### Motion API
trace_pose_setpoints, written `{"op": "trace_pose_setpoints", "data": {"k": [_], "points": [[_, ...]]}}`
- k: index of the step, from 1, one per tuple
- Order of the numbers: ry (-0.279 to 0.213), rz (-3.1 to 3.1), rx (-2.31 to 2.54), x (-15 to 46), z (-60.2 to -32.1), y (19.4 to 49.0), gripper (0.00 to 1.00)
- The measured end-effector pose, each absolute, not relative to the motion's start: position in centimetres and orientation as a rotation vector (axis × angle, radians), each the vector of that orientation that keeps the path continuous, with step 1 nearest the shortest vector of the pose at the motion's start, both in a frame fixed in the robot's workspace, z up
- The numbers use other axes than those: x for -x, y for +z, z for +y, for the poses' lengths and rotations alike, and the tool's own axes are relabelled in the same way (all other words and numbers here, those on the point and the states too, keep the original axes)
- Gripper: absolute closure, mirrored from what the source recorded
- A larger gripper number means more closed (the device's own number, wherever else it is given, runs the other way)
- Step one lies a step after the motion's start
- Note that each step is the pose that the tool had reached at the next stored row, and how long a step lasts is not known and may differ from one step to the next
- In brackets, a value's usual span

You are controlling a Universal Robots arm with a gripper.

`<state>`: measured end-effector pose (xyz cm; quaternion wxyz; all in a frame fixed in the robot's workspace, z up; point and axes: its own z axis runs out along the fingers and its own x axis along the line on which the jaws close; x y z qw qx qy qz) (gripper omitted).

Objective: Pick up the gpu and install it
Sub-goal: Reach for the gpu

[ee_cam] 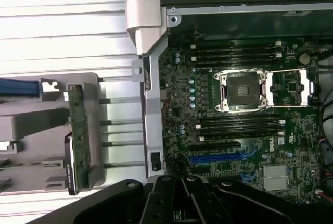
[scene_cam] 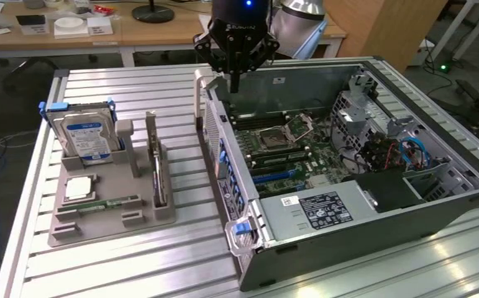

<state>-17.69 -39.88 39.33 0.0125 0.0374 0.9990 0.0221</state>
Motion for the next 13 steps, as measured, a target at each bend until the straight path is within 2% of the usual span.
{"op": "trace_pose_setpoints", "data": {"k": [13], "points": [[0.069,3.114,-0.117,19.8,-39.9,39.3,0.89]]}}
